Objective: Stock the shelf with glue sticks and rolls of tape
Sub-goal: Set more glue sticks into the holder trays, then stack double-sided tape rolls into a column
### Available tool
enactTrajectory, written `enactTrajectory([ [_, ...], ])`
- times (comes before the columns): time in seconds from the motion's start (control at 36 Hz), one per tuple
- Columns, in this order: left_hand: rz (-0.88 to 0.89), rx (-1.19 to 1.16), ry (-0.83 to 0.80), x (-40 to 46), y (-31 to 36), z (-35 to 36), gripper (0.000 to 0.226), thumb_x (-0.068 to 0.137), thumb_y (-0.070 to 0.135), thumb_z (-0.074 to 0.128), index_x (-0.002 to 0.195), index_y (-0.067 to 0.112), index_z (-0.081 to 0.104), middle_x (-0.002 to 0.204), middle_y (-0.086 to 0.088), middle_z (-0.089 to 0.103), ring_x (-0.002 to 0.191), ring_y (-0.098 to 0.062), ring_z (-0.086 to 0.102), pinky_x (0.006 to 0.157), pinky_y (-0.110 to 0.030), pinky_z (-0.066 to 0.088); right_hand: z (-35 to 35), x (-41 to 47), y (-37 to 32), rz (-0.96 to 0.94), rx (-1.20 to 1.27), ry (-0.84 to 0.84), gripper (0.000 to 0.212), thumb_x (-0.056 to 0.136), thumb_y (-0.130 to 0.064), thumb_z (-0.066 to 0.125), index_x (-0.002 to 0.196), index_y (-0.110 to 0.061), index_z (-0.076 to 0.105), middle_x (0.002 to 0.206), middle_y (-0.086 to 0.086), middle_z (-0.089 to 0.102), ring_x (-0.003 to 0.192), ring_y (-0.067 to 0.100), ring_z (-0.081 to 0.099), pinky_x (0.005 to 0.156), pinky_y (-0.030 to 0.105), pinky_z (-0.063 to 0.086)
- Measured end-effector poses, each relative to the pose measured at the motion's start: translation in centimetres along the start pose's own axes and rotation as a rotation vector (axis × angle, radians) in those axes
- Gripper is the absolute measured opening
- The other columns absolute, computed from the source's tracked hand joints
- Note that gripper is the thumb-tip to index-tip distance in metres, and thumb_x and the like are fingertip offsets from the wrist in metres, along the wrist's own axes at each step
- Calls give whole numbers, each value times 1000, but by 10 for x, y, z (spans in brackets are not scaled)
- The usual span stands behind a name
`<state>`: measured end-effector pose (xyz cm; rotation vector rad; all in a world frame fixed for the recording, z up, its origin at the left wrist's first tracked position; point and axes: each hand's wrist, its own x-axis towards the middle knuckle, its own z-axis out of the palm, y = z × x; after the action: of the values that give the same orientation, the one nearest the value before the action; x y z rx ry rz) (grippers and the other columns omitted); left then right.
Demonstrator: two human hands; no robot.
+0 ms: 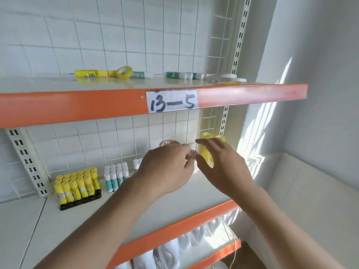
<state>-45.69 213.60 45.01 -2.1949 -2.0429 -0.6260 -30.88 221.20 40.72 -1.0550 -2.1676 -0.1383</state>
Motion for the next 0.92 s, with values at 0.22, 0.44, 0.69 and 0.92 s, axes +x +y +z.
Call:
enactTrajectory([
  [0.22,98,-22,202,17,62,-68,14,91,37,48,89,29,59,86,14,65,86,-10,60,78,-34,50,-82,17,24,-56,54,287,30,87,-40,54,112,-27,63,105,-13,64,91,13,64,61,31,52],
  [0.44,106,44,302,53,91,-113,15,90,35,49,83,28,60,79,12,64,77,-14,60,75,-34,51,-119,47,48,-125,61,376,28,87,-35,53,111,-25,63,103,-8,65,91,16,64,62,33,53],
  [0.69,63,274,219,122,94,-120,16,92,32,46,91,25,61,93,7,63,86,-19,57,66,-30,40,-132,115,85,-122,16,274,22,94,-23,54,114,-21,64,105,-1,64,99,21,60,77,38,51],
  [0.92,20,384,62,183,91,-102,21,92,27,48,104,20,63,109,-1,62,99,-25,59,73,-30,45,-122,182,125,-80,12,-2,25,97,-17,47,113,-19,66,111,1,64,99,23,59,83,34,48],
])
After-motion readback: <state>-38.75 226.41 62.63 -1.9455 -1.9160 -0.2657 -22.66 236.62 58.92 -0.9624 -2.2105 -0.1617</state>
